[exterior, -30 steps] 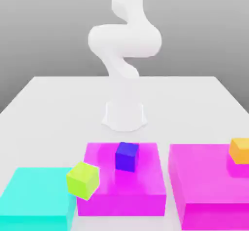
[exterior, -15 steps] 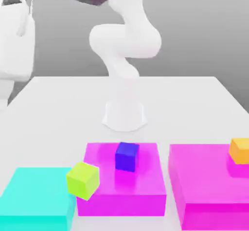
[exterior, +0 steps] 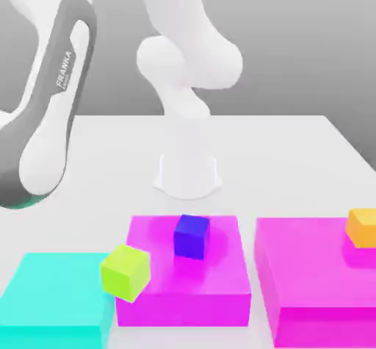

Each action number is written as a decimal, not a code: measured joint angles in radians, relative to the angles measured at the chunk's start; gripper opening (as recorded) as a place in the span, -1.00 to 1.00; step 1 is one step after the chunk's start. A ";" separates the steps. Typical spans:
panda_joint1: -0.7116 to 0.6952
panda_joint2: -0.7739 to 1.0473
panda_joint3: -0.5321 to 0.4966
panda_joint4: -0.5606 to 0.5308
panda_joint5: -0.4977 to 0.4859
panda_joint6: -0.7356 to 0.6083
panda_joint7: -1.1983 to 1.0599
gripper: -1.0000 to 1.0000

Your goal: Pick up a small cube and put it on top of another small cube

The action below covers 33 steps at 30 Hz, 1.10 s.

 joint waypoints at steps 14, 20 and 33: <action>0.001 0.000 -0.003 0.006 0.004 -0.016 -0.003 -1.00; 0.050 -0.086 0.031 -0.034 -0.087 -0.103 -0.142 -1.00; 0.155 -0.532 0.183 -0.429 -0.147 -0.150 -0.587 -1.00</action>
